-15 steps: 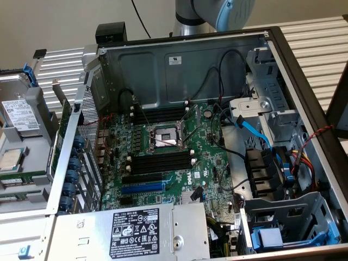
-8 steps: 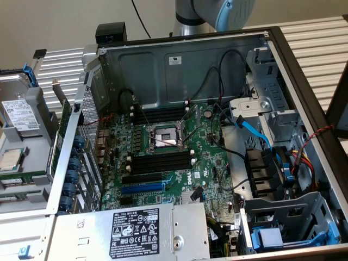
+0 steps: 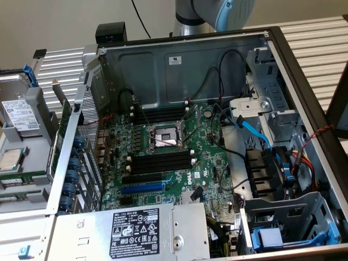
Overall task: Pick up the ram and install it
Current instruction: 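Pick up the ram and move it above insertion slot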
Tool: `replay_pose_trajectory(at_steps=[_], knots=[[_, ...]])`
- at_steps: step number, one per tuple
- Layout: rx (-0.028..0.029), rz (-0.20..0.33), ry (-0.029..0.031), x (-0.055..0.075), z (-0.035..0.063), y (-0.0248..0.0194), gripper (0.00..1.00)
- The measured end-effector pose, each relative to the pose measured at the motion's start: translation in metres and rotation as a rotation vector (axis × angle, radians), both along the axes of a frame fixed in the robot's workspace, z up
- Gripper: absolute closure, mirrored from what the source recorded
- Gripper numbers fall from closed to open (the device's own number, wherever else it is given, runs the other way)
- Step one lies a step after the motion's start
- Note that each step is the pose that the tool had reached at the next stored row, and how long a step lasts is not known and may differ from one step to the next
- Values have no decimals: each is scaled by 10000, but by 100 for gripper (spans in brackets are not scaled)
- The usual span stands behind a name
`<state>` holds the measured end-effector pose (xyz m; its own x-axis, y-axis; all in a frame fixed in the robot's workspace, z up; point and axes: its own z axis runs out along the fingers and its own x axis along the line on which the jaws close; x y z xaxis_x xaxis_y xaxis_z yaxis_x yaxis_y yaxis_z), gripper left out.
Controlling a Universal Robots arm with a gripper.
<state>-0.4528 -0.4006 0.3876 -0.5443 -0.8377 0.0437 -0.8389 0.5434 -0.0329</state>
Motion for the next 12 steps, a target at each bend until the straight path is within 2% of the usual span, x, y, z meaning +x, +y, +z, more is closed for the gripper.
replay_pose_trajectory(at_steps=[7, 12], knots=[[-149, 1209, -1, 0, 0, 0, 89], [-193, 2113, -4, 0, 0, 0, 89]])
